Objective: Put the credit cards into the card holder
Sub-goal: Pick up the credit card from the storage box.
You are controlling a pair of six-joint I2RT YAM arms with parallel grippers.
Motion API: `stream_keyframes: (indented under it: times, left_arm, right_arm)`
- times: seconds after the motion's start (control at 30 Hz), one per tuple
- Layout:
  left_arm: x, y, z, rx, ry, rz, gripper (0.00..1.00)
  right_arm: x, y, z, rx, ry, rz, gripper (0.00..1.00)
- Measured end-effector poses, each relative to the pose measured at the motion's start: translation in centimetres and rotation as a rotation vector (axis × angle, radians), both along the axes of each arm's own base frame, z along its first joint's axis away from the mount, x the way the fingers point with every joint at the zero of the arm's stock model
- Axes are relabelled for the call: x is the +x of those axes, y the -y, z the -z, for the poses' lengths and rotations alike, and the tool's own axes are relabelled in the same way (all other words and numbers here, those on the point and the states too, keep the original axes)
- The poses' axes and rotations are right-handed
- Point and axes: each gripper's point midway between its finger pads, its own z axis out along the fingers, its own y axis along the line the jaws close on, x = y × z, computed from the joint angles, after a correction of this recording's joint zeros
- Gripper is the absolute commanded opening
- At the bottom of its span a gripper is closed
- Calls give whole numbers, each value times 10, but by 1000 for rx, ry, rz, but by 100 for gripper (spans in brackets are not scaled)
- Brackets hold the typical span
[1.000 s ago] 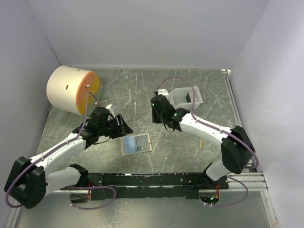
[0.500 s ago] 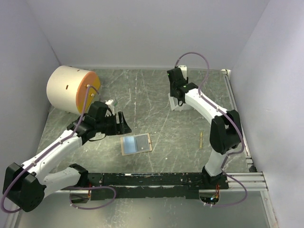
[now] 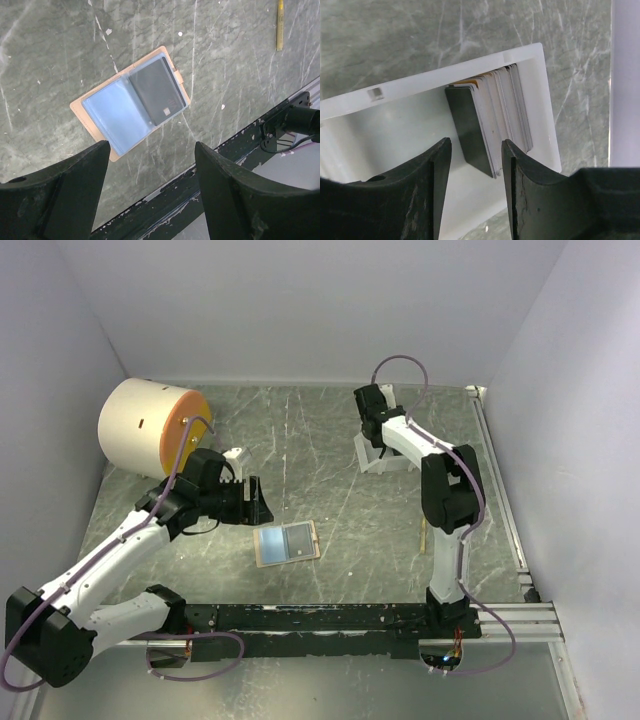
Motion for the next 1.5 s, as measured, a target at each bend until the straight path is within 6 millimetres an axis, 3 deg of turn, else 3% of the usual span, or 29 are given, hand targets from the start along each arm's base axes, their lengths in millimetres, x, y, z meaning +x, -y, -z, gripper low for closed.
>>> stream_keyframes:
  times: [0.4, 0.6, 1.13, 1.5]
  left_arm:
    - [-1, -1, -1, 1, 9, 10, 79]
    - [-1, -1, -2, 1, 12, 10, 79]
    - [-1, -1, -2, 2, 11, 9, 79]
    - [0, -2, -1, 6, 13, 4, 79]
  right_arm:
    - [2, 28, 21, -97, -70, 17, 46]
    - [4, 29, 25, -105, -72, 13, 45]
    - [9, 31, 23, -123, -62, 14, 30]
    - [10, 30, 22, -121, -54, 13, 27]
